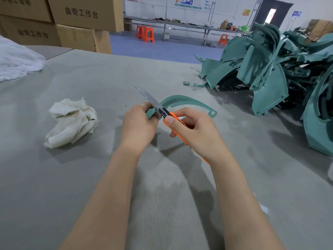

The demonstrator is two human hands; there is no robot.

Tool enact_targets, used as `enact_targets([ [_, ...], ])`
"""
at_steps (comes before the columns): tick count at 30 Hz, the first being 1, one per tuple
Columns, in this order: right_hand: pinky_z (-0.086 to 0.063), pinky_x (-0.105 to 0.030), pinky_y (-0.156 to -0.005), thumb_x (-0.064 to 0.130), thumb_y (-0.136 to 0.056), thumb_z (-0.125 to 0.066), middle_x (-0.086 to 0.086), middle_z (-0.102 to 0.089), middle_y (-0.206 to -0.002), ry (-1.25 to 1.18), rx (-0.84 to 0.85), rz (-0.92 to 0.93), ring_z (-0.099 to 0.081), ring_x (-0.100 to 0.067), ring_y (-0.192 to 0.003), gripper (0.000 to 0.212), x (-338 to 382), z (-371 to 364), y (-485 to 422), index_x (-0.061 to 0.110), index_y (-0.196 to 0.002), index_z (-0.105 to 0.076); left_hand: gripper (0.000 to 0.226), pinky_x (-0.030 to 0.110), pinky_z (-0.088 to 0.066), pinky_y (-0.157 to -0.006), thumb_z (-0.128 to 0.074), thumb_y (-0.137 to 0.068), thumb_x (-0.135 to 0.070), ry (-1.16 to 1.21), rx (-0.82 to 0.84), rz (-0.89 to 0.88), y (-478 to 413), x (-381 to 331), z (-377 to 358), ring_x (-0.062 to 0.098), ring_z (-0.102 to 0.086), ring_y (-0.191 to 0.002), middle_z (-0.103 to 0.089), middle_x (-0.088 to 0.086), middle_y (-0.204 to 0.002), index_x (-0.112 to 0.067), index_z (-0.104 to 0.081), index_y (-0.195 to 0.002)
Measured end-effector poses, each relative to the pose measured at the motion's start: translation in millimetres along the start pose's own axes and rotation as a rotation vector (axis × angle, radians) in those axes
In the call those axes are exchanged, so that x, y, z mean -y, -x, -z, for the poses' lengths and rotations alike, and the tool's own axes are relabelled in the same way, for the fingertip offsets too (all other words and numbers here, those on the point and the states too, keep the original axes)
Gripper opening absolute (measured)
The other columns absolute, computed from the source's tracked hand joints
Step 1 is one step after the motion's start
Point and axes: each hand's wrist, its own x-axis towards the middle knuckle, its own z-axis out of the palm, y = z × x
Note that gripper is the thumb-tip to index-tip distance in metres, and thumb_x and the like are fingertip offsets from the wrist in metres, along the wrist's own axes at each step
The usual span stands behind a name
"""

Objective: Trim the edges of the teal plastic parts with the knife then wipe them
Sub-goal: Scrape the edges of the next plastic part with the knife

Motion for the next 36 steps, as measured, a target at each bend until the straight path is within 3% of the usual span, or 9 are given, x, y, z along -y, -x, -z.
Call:
enact_targets([
  [8, -0.035, -0.020, -0.052, 0.034, -0.088, -0.068, -0.004, -0.068, -0.064, -0.035, 0.137, 0.040, -0.045, -0.003, -0.049, 0.008, 6, 3, 5, 0.027, -0.089, -0.071, 0.013, 0.028, -0.044, -0.063, -0.060, -0.090, -0.012, 0.047, 0.034, -0.027, 0, 2, -1, 0.021, -0.059, -0.072, -0.066, 0.001, -0.073, -0.021, -0.069, -0.086],
  [11, -0.038, -0.020, -0.049, 0.034, -0.091, -0.064, -0.002, -0.066, -0.064, -0.145, -0.048, 0.020, -0.046, -0.003, -0.048, 0.012, 5, 4, 1, 0.024, -0.092, -0.070, 0.014, 0.022, -0.035, -0.057, -0.059, -0.090, -0.016, -0.018, 0.016, -0.047, -1, 3, -1, 0.016, -0.055, -0.069, -0.061, -0.007, -0.069, -0.026, -0.067, -0.083],
  [14, -0.045, -0.019, -0.052, 0.043, -0.094, -0.056, 0.007, -0.064, -0.067, -0.137, -0.261, -0.100, -0.053, 0.000, -0.052, 0.016, -6, 10, -6, 0.029, -0.090, -0.064, 0.018, 0.019, -0.036, -0.057, -0.057, -0.092, -0.019, -0.013, 0.019, -0.044, 1, 2, -1, 0.011, -0.054, -0.068, -0.061, -0.014, -0.071, -0.033, -0.065, -0.083],
  [18, -0.056, -0.045, -0.076, 0.039, -0.098, -0.049, 0.000, -0.057, -0.074, -0.008, -0.296, -0.245, -0.057, -0.013, -0.058, 0.021, -26, 13, -12, 0.021, -0.087, -0.054, 0.017, 0.026, -0.042, -0.072, -0.056, -0.093, -0.020, -0.014, 0.001, -0.050, 4, 2, -2, 0.014, -0.058, -0.084, -0.067, -0.010, -0.084, -0.026, -0.071, -0.099],
  [22, -0.057, -0.037, -0.063, 0.039, -0.099, -0.046, -0.002, -0.057, -0.081, -0.019, -0.363, -0.295, -0.057, -0.004, -0.040, 0.018, -36, 13, -15, 0.024, -0.088, -0.048, 0.016, 0.029, -0.044, -0.075, -0.056, -0.093, -0.020, 0.025, -0.016, -0.050, 5, 4, 2, 0.017, -0.060, -0.086, -0.070, -0.006, -0.088, -0.026, -0.070, -0.099],
  [26, -0.053, -0.029, -0.055, 0.036, -0.098, -0.048, 0.000, -0.060, -0.086, -0.046, -0.448, -0.343, -0.056, -0.005, -0.039, 0.032, -45, 18, -18, 0.017, -0.124, -0.045, 0.017, 0.019, -0.038, -0.065, -0.056, -0.094, -0.019, 0.012, 0.002, -0.076, 5, 7, 5, 0.013, -0.059, -0.082, -0.066, -0.013, -0.081, -0.028, -0.069, -0.100],
  [29, -0.050, -0.029, -0.051, 0.032, -0.099, -0.047, -0.003, -0.062, -0.101, -0.116, -0.493, -0.409, -0.055, -0.009, -0.042, 0.043, -52, 26, -18, 0.023, -0.139, -0.035, 0.018, 0.014, -0.036, -0.059, -0.055, -0.094, -0.020, -0.032, -0.017, -0.103, 4, 7, 6, 0.012, -0.055, -0.077, -0.063, -0.016, -0.076, -0.029, -0.069, -0.101],
  [32, -0.045, -0.025, -0.043, 0.030, -0.098, -0.048, -0.005, -0.062, -0.097, -0.194, -0.517, -0.432, -0.053, -0.011, -0.043, 0.036, -59, 31, -18, 0.029, -0.134, -0.041, 0.020, 0.024, -0.041, -0.068, -0.054, -0.094, -0.019, -0.082, -0.034, -0.153, 5, 6, 6, 0.016, -0.058, -0.083, -0.068, -0.011, -0.087, -0.029, -0.069, -0.104],
  [36, -0.048, -0.029, -0.053, 0.026, -0.098, -0.051, -0.006, -0.061, -0.082, -0.223, -0.501, -0.435, -0.055, -0.016, -0.053, 0.030, -67, 30, -21, 0.027, -0.128, -0.047, 0.020, 0.027, -0.043, -0.069, -0.054, -0.094, -0.020, -0.130, -0.035, -0.173, 5, 7, 8, 0.016, -0.058, -0.081, -0.069, -0.010, -0.088, -0.029, -0.069, -0.104],
])
